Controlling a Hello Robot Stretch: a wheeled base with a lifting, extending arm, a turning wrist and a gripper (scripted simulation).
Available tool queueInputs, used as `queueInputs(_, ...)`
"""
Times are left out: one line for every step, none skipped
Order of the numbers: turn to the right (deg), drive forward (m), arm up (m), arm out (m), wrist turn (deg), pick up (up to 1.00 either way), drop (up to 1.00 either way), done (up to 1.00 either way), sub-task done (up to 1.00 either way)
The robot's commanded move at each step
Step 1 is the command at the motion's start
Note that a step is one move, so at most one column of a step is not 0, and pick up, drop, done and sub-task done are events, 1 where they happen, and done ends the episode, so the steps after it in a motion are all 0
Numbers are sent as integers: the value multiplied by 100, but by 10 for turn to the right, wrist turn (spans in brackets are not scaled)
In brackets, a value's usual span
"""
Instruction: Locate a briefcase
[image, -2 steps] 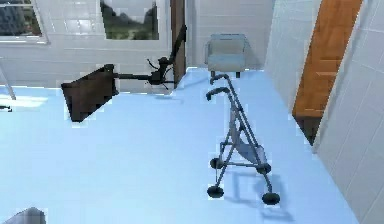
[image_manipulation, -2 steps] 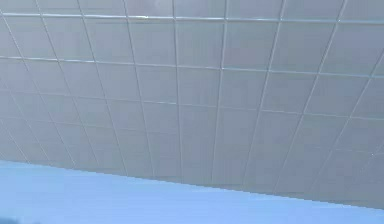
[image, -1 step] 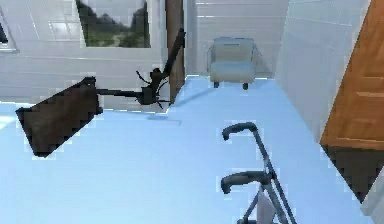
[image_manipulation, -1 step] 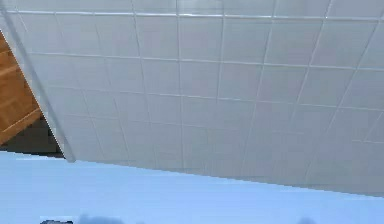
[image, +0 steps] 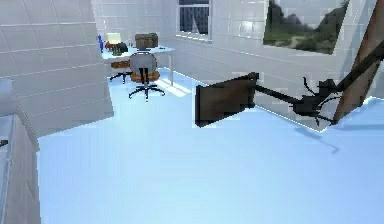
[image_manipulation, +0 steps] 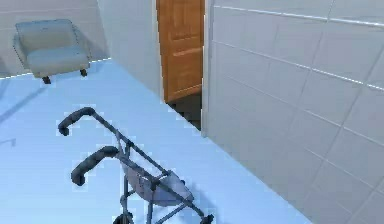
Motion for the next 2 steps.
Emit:
queueInputs(-210,0,0,0,0,0,0,0,0)
queueInputs(0,35,0,0,0,0,0,0,0)
